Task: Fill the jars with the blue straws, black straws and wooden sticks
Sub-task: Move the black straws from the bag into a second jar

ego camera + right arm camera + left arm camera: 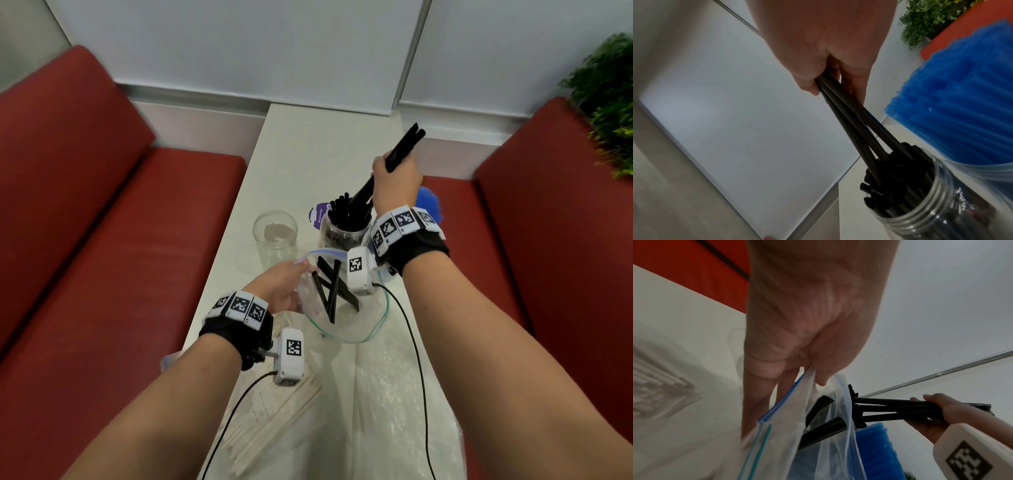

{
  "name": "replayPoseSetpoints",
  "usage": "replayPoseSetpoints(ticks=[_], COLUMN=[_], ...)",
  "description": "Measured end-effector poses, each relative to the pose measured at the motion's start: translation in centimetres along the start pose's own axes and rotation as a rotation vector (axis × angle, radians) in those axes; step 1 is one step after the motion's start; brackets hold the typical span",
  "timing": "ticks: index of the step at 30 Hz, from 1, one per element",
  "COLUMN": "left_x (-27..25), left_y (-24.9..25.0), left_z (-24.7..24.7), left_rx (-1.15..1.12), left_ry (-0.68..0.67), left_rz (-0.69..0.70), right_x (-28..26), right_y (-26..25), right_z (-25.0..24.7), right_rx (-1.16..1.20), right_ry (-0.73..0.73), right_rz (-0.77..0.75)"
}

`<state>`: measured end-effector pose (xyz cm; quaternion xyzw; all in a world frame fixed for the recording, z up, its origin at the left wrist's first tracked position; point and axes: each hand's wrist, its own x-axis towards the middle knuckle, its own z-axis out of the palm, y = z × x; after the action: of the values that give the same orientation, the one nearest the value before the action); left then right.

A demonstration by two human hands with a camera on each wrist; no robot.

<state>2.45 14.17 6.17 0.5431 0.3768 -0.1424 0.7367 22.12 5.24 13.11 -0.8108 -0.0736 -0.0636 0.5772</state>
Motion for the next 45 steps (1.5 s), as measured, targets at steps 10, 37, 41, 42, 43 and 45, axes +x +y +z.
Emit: replayPoseSetpoints(ticks=[10, 37, 41, 42, 43, 45], left_x=[-0.4, 0.7, 1.0, 1.1, 1.1, 1.3], left_y=[0.2, -0.5, -0.6, -0.6, -0.7, -0.7], left_z=[0.4, -0.1, 0.1, 0.1, 0.1, 0.1], left_rx=[0.017, 0.099, 0.112, 0.116, 0.121, 0.175], left_ry=[0.032, 0.025, 0.049, 0.052, 0.054, 0.068], left_rz=[0.006, 0.009, 0.030, 0.035, 0.038, 0.032], right_x=[-2.4, -5.2, -6.7, -7.2, -7.7, -8.9], right_y=[4.2, 5.2, 1.8, 1.4, 1.5, 2.4], right_z=[1.4, 1.2, -1.2, -2.2, -3.0, -4.1], right_rx=[-0.118, -0.607, 0.006, 0.025, -0.027, -0.390], right_ry=[-0.312, -0.488, -0.351, -0.441, -0.584, -0.920], right_rz=[0.128, -0.383, -0.198, -0.096, -0.001, 0.131])
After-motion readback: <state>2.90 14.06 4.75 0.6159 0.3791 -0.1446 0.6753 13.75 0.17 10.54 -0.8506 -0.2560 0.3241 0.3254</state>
